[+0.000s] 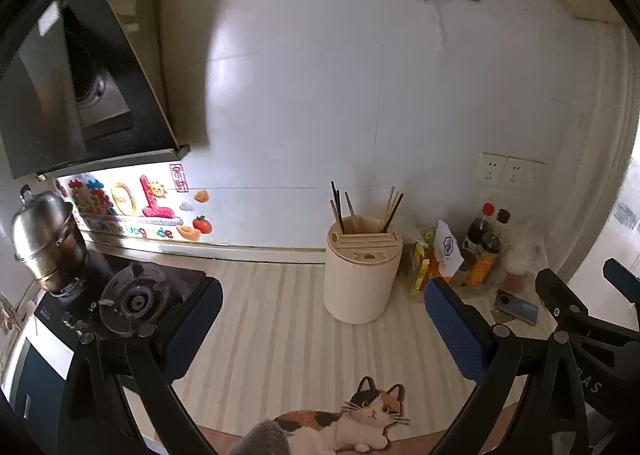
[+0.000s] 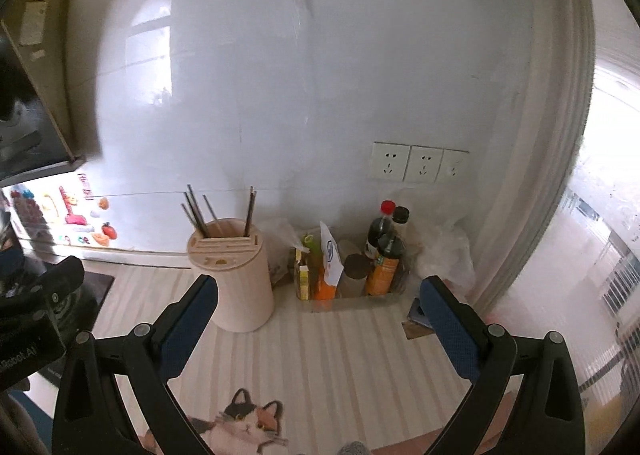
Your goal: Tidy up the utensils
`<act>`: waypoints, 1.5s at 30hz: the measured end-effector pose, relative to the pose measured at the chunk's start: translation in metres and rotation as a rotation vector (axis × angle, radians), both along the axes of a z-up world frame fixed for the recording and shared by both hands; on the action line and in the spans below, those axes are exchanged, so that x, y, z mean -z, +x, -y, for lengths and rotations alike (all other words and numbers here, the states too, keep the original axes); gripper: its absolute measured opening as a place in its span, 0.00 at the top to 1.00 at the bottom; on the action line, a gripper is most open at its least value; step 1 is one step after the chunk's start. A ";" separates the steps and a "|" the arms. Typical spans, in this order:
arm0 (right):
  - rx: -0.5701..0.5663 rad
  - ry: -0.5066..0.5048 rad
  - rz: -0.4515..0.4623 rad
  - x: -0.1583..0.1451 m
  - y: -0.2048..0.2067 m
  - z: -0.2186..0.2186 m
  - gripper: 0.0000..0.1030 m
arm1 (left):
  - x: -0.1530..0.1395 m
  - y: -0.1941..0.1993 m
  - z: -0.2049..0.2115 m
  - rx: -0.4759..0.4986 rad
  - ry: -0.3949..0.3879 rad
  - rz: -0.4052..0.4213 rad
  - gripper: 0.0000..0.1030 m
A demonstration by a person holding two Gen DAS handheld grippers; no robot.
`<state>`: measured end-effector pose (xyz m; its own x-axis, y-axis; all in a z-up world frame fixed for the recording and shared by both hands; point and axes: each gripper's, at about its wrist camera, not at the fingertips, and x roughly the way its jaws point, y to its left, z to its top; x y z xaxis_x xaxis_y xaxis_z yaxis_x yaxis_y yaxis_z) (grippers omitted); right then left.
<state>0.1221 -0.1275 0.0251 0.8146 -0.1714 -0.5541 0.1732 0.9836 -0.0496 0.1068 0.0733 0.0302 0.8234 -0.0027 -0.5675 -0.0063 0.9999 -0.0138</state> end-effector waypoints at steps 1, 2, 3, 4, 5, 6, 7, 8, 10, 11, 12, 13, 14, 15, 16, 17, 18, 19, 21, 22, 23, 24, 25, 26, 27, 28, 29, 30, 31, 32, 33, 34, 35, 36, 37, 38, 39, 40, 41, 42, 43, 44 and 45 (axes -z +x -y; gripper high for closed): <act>-0.003 0.001 0.010 -0.004 -0.010 -0.001 0.01 | -0.002 -0.005 -0.001 -0.002 0.000 0.004 0.00; -0.002 0.000 0.020 -0.006 -0.019 -0.001 0.01 | -0.003 -0.011 -0.002 -0.003 0.000 0.009 0.00; 0.003 -0.004 0.033 -0.010 -0.028 -0.002 0.01 | -0.005 -0.016 -0.003 -0.005 0.000 0.015 0.00; 0.002 -0.004 0.041 -0.013 -0.036 -0.002 0.00 | -0.007 -0.021 -0.004 -0.011 0.002 0.019 0.00; -0.001 0.000 0.045 -0.015 -0.042 -0.002 0.00 | -0.008 -0.026 -0.005 -0.018 0.006 0.026 0.00; -0.002 0.005 0.051 -0.018 -0.048 -0.002 0.00 | -0.010 -0.031 -0.006 -0.027 0.012 0.034 0.00; -0.005 0.008 0.058 -0.021 -0.055 -0.003 0.00 | -0.010 -0.035 -0.006 -0.033 0.017 0.038 0.00; -0.007 0.008 0.066 -0.023 -0.061 -0.003 0.00 | -0.010 -0.039 -0.007 -0.039 0.020 0.039 0.00; -0.003 -0.001 0.082 -0.028 -0.071 -0.004 0.00 | -0.012 -0.045 -0.009 -0.049 0.016 0.038 0.00; -0.004 0.002 0.086 -0.029 -0.074 -0.005 0.00 | -0.011 -0.048 -0.010 -0.052 0.017 0.038 0.00; -0.005 0.006 0.090 -0.031 -0.078 -0.005 0.00 | -0.011 -0.051 -0.011 -0.055 0.018 0.038 0.00; -0.004 0.006 0.091 -0.031 -0.080 -0.005 0.00 | -0.011 -0.052 -0.011 -0.062 0.021 0.036 0.00; -0.005 0.007 0.095 -0.032 -0.083 -0.005 0.00 | -0.010 -0.053 -0.012 -0.066 0.023 0.034 0.00; -0.006 0.008 0.097 -0.033 -0.087 -0.006 0.00 | -0.010 -0.055 -0.012 -0.065 0.024 0.032 0.00; -0.007 0.006 0.097 -0.033 -0.090 -0.007 0.00 | -0.009 -0.055 -0.013 -0.066 0.026 0.029 0.00; -0.009 0.006 0.097 -0.033 -0.091 -0.007 0.00 | -0.009 -0.056 -0.013 -0.067 0.026 0.025 0.00; -0.011 0.005 0.096 -0.033 -0.091 -0.007 0.00 | -0.008 -0.056 -0.014 -0.068 0.023 0.022 0.00; -0.011 0.006 0.093 -0.033 -0.091 -0.007 0.00 | -0.008 -0.057 -0.014 -0.069 0.023 0.020 0.00; -0.016 0.008 0.085 -0.031 -0.090 -0.006 0.00 | -0.007 -0.057 -0.015 -0.072 0.025 0.016 0.00; -0.016 0.010 0.082 -0.031 -0.090 -0.006 0.00 | -0.006 -0.056 -0.015 -0.073 0.025 0.014 0.00; -0.015 0.011 0.080 -0.031 -0.089 -0.006 0.00 | -0.006 -0.057 -0.015 -0.073 0.026 0.013 0.00; -0.014 0.009 0.077 -0.031 -0.089 -0.006 0.00 | -0.006 -0.056 -0.015 -0.072 0.026 0.011 0.00; -0.014 0.008 0.076 -0.030 -0.089 -0.006 0.00 | -0.005 -0.056 -0.015 -0.073 0.029 0.006 0.00; -0.015 0.009 0.073 -0.030 -0.088 -0.006 0.00 | -0.004 -0.055 -0.015 -0.073 0.033 0.002 0.00; -0.016 0.009 0.069 -0.029 -0.088 -0.006 0.00 | -0.002 -0.054 -0.014 -0.070 0.035 -0.001 0.00; -0.016 0.009 0.065 -0.029 -0.087 -0.007 0.00 | -0.001 -0.054 -0.015 -0.069 0.036 -0.003 0.00; -0.019 0.010 0.061 -0.028 -0.086 -0.007 0.00 | 0.000 -0.053 -0.015 -0.068 0.037 -0.005 0.00; -0.021 0.011 0.058 -0.027 -0.085 -0.007 0.00 | 0.000 -0.053 -0.015 -0.068 0.037 -0.008 0.00; -0.021 0.010 0.057 -0.027 -0.085 -0.008 0.00 | 0.001 -0.053 -0.015 -0.070 0.037 -0.010 0.00; -0.022 0.008 0.056 -0.027 -0.084 -0.008 0.00 | 0.001 -0.052 -0.016 -0.070 0.036 -0.011 0.00; -0.025 0.008 0.054 -0.026 -0.083 -0.009 0.00 | 0.001 -0.052 -0.016 -0.069 0.035 -0.012 0.00; -0.026 0.008 0.052 -0.026 -0.082 -0.010 0.00 | 0.001 -0.052 -0.016 -0.069 0.035 -0.012 0.00; -0.026 0.008 0.051 -0.025 -0.082 -0.010 0.00 | 0.002 -0.052 -0.016 -0.069 0.036 -0.013 0.00; -0.027 0.006 0.050 -0.025 -0.082 -0.011 0.00 | 0.002 -0.052 -0.016 -0.067 0.035 -0.012 0.00; -0.029 0.005 0.049 -0.025 -0.081 -0.011 0.00 | 0.002 -0.052 -0.017 -0.066 0.034 -0.013 0.00; -0.029 0.005 0.048 -0.025 -0.081 -0.011 0.00 | 0.002 -0.051 -0.016 -0.067 0.035 -0.013 0.00; -0.028 0.005 0.047 -0.024 -0.081 -0.012 0.00 | 0.002 -0.051 -0.016 -0.067 0.034 -0.014 0.00; -0.027 0.005 0.046 -0.024 -0.080 -0.012 0.00 | 0.003 -0.051 -0.016 -0.067 0.034 -0.016 0.00; -0.027 0.006 0.046 -0.025 -0.081 -0.012 0.00 | 0.003 -0.050 -0.016 -0.068 0.034 -0.018 0.00; -0.029 0.007 0.045 -0.024 -0.081 -0.012 0.00 | 0.004 -0.049 -0.016 -0.069 0.034 -0.019 0.00; -0.030 0.007 0.044 -0.024 -0.080 -0.012 0.00 | 0.005 -0.049 -0.015 -0.069 0.033 -0.021 0.00; -0.030 0.007 0.042 -0.024 -0.080 -0.012 0.00 | 0.006 -0.048 -0.015 -0.068 0.034 -0.022 0.00; -0.031 0.007 0.040 -0.023 -0.079 -0.012 0.00 | 0.006 -0.048 -0.015 -0.068 0.034 -0.023 0.00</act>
<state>0.0433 -0.1157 0.0477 0.8412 -0.1419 -0.5218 0.1442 0.9889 -0.0363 0.0593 0.0881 0.0240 0.8079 0.0724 -0.5849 -0.0739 0.9970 0.0213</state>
